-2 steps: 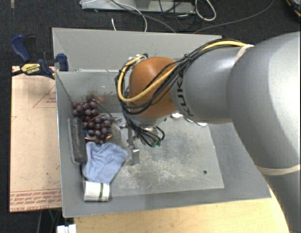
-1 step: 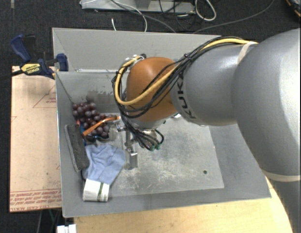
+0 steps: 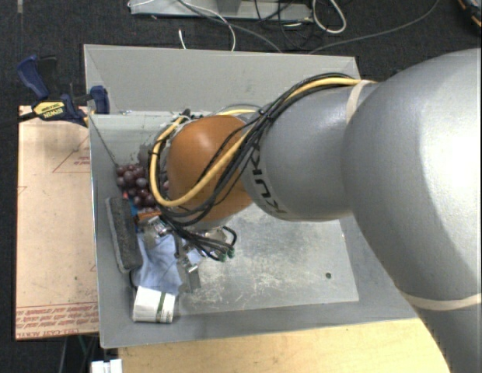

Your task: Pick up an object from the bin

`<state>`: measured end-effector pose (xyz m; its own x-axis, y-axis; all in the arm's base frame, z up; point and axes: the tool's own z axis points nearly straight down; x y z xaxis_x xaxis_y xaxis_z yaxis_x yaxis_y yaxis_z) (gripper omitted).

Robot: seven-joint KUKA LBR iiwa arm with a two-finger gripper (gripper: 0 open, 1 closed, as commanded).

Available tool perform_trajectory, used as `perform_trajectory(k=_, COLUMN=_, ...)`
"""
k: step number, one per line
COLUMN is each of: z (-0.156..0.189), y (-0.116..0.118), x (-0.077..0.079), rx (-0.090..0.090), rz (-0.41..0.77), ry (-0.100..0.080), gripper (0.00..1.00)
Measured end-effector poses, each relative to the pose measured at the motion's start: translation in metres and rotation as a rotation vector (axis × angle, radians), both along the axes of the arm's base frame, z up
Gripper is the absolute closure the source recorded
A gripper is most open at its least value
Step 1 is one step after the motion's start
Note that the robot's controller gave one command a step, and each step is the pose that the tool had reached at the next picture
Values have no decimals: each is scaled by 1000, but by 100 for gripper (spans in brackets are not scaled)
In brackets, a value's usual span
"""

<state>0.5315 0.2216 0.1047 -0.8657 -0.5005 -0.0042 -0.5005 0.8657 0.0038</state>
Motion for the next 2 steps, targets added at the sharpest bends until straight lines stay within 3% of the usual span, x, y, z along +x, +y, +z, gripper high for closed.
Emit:
perform_trajectory(k=1, z=-33, y=6, x=16, rx=-18, rz=111, ry=-9, gripper=0)
perform_trajectory(k=2, z=-32, y=-11, x=21, rx=4, rz=653, ry=-16, gripper=100)
